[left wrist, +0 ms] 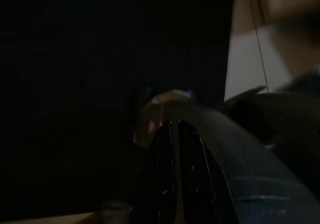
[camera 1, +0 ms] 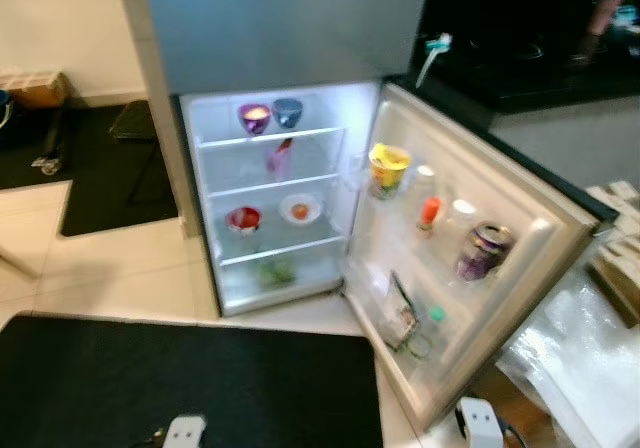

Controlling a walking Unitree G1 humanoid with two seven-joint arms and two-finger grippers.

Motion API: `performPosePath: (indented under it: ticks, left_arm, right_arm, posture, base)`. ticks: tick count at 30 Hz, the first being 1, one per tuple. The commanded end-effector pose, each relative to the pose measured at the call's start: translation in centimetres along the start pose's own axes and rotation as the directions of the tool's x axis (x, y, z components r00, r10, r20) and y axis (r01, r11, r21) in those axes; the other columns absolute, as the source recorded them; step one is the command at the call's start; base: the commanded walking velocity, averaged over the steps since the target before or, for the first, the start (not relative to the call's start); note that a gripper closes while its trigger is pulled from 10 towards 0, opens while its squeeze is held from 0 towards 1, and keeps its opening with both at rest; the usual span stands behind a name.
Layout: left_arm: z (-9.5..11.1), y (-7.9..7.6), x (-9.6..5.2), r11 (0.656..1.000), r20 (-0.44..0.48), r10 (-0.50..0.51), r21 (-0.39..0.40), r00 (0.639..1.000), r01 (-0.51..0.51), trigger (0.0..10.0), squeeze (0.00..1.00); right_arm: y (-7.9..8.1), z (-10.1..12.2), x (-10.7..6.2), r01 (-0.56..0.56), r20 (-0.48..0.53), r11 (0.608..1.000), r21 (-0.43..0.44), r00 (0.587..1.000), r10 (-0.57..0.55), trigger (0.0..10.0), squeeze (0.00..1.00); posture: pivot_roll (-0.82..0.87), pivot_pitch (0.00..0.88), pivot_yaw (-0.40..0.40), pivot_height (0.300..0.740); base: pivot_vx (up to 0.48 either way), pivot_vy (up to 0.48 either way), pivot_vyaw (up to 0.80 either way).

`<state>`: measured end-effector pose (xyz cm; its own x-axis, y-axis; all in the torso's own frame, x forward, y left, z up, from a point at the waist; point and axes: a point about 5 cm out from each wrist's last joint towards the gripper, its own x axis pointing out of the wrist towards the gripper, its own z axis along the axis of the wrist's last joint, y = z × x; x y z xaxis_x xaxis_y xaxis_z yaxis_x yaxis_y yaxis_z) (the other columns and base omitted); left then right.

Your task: Restocking fridge

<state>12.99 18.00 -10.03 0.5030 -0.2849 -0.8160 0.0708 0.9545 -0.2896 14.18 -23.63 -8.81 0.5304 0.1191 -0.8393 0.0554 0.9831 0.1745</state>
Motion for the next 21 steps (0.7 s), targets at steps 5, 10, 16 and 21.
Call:
performPosePath:
  ticks: [5, 10, 16, 21]
  left_arm:
    - [-1.0, -0.1, -0.2, 1.0, -0.032, 0.001, -0.002, 0.999, -0.001, 10.0, 0.0]
    - [-1.1, -0.2, -0.2, 1.0, -0.033, -0.003, -0.003, 0.999, 0.003, 10.0, 0.0]
    - [-1.2, -0.2, -0.2, 1.0, -0.032, -0.006, -0.004, 0.999, 0.006, 10.0, 0.0]
    - [-1.2, -0.1, -0.2, 1.0, -0.03, -0.007, -0.002, 1.0, 0.007, 10.0, 0.0]
  right_arm:
    - [1.1, 2.0, 0.6, -0.066, 0.074, 0.998, -0.02, 0.995, 0.068, 10.0, 0.0]
    - [1.9, 4.9, 0.8, -0.143, 0.201, 0.99, -0.016, 0.969, 0.143, 10.0, 0.0]
    - [2.5, 10.7, 0.5, -0.202, 0.392, 0.979, -0.037, 0.898, 0.2, 10.0, 0.0]
    - [3.7, 14.8, 0.1, -0.214, 0.469, 0.966, -0.145, 0.845, 0.257, 10.0, 0.0]
  posture:
    - [0.04, 0.0, -0.039, 0.74]
    - [0.04, 0.0, -0.044, 0.74]
    - [0.04, 0.0, -0.043, 0.74]
    - [0.05, 0.0, -0.045, 0.74]
  base:
    - [0.0, 0.0, 0.0]
    - [0.0, 0.0, 0.0]
    - [0.0, 0.0, 0.0]
    - [0.0, 0.0, 0.0]
